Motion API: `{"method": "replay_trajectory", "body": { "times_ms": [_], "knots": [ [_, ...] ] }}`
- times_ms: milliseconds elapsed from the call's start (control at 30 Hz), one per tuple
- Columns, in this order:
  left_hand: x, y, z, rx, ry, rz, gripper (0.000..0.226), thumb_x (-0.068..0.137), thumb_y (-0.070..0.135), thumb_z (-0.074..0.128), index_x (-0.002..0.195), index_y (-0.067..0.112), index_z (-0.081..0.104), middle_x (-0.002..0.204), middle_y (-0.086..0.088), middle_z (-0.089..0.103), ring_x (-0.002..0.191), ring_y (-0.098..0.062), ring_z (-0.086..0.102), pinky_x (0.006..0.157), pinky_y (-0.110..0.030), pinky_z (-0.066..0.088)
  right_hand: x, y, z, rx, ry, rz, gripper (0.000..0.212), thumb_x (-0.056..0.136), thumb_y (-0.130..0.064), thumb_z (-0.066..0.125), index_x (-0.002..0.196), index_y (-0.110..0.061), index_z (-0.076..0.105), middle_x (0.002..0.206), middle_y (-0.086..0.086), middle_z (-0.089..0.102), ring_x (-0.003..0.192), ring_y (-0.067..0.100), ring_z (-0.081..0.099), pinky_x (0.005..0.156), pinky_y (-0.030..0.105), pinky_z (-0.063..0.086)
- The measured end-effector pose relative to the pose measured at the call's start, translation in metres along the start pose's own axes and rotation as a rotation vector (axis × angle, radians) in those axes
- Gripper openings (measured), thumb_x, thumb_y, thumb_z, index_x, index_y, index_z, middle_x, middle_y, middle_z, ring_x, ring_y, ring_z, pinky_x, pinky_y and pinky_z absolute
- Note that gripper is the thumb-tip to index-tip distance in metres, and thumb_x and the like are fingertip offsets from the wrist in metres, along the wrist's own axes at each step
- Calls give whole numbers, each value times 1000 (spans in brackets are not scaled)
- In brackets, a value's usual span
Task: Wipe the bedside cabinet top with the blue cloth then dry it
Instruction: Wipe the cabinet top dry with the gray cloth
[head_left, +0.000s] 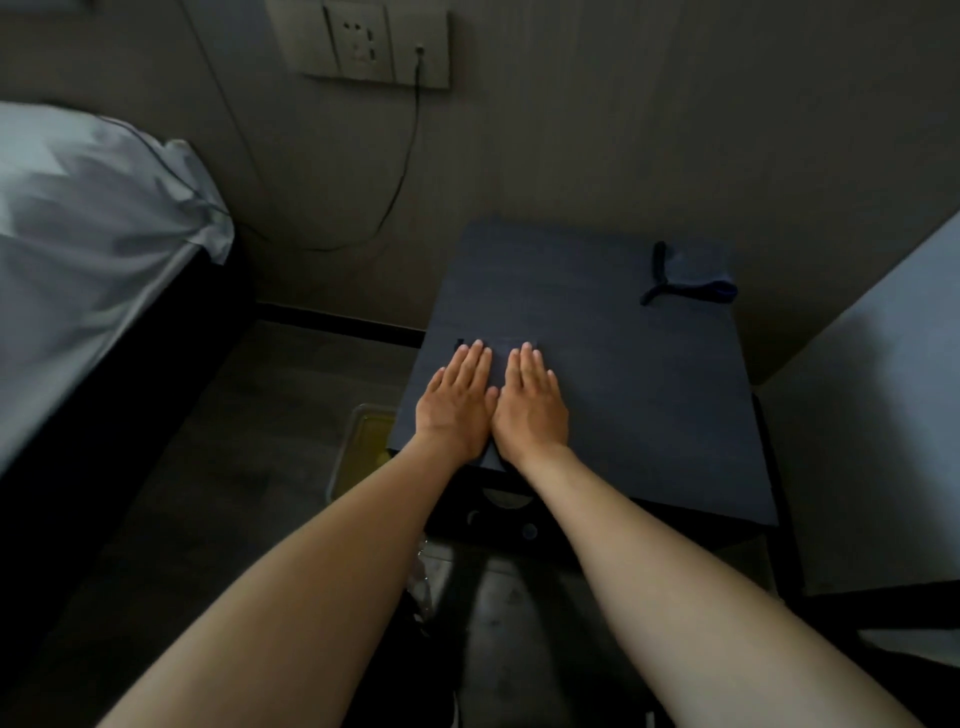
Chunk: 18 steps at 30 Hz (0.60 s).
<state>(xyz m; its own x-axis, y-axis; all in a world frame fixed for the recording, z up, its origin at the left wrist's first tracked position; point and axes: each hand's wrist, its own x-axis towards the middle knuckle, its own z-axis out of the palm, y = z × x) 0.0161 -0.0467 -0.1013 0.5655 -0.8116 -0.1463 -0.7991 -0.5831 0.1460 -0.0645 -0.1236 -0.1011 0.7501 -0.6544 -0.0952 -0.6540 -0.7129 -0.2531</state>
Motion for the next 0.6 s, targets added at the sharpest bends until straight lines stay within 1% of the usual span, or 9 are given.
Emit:
{"method": "replay_trajectory", "body": {
  "times_ms": [167, 300, 433, 600],
  "knots": [
    [-9, -41, -2, 6, -3, -68, 59, 107, 38, 9, 156, 15, -12, 165, 1, -19, 151, -14, -18, 125, -37, 7, 7, -40, 10, 31, -7, -61, 65, 104, -32, 27, 157, -4, 2, 166, 12, -4, 153, 21, -5, 124, 37, 0],
    [-7, -62, -6, 7, -14, -98, 59, 107, 38, 10, 157, 15, -11, 165, 0, -17, 151, -14, -15, 125, -36, 4, 17, -60, 13, 44, -2, -87, 65, 104, -33, 27, 157, -4, 3, 166, 13, -3, 153, 21, -3, 124, 37, 2],
    [1, -66, -8, -12, -15, -115, 59, 107, 36, 11, 157, 13, -9, 166, -2, -13, 152, -15, -12, 125, -37, 1, 27, -62, 15, 36, 2, -111, 64, 104, -32, 27, 157, -4, 4, 166, 12, -3, 153, 21, -3, 124, 37, 3],
    [16, -63, -11, -24, -18, -130, 60, 107, 36, 11, 157, 11, -10, 166, -4, -14, 152, -17, -12, 125, -38, 0, 43, -56, 15, 47, 17, -135, 62, 105, -31, 26, 157, -4, 5, 166, 11, -1, 153, 20, -2, 124, 36, 4]
  ]
}}
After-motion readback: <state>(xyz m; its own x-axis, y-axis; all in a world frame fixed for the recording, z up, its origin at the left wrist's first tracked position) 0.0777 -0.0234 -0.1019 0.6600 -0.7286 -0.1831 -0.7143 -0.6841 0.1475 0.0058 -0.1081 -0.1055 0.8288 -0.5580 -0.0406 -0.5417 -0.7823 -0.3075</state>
